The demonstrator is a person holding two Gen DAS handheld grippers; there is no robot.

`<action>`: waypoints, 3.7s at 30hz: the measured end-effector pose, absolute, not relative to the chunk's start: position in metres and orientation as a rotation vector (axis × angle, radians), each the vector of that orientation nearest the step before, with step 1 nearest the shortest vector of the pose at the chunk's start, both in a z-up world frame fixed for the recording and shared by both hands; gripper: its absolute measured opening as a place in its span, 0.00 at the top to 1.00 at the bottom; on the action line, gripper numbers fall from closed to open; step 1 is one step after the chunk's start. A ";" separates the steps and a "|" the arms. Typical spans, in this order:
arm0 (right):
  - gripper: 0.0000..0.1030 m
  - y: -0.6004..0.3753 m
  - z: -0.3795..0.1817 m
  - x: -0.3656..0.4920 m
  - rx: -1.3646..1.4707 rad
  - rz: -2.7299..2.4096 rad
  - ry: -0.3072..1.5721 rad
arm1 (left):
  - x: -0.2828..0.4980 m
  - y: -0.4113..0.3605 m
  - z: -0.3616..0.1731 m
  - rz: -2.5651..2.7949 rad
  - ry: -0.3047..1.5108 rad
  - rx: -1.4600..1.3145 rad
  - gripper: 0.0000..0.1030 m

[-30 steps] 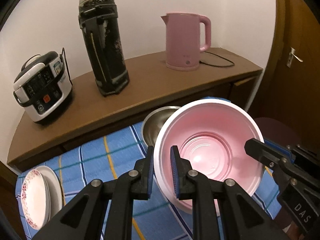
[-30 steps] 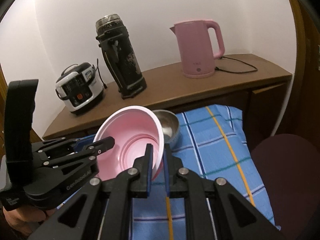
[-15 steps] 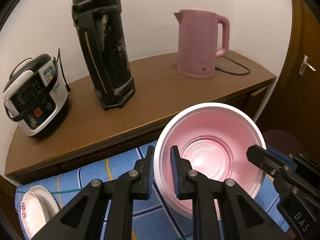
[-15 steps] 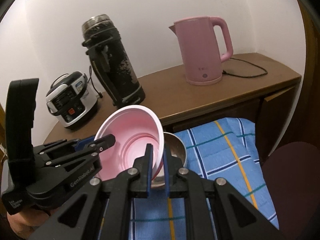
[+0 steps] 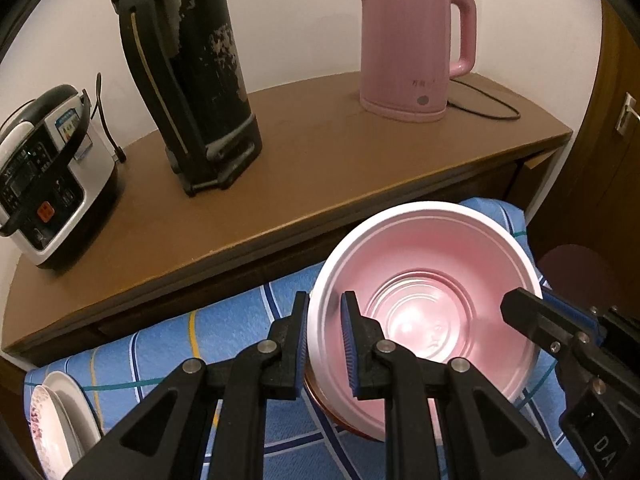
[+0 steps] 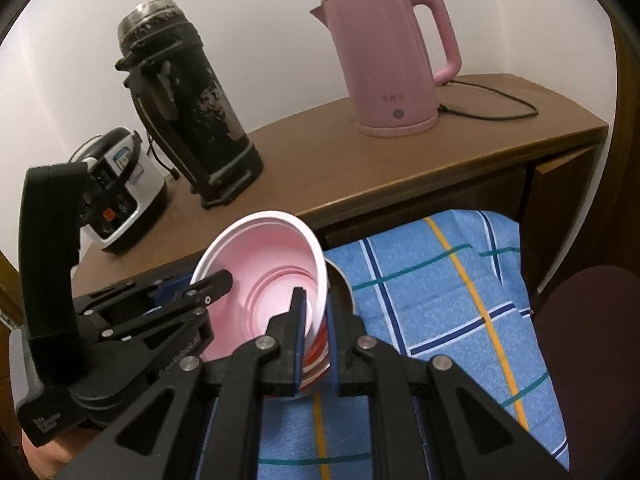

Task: Organize plates and bowls

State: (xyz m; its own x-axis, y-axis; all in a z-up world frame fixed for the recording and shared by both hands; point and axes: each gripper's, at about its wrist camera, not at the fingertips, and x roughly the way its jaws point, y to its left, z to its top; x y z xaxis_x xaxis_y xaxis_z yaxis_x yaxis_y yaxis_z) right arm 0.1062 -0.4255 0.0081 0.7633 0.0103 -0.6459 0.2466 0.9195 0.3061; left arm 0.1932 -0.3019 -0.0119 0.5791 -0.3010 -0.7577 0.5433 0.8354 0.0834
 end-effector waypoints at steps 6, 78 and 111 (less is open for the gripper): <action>0.91 -0.423 0.000 0.113 0.377 -0.142 0.732 | 0.196 -0.303 -0.023 -0.492 0.837 0.327 0.83; 0.36 -0.339 0.028 -0.083 0.424 -0.196 0.440 | 0.032 -0.161 0.014 -0.439 0.636 0.275 0.30; 0.57 -0.283 -0.033 -0.108 0.375 -0.088 0.636 | -0.013 -0.118 -0.047 -0.453 0.794 0.267 0.30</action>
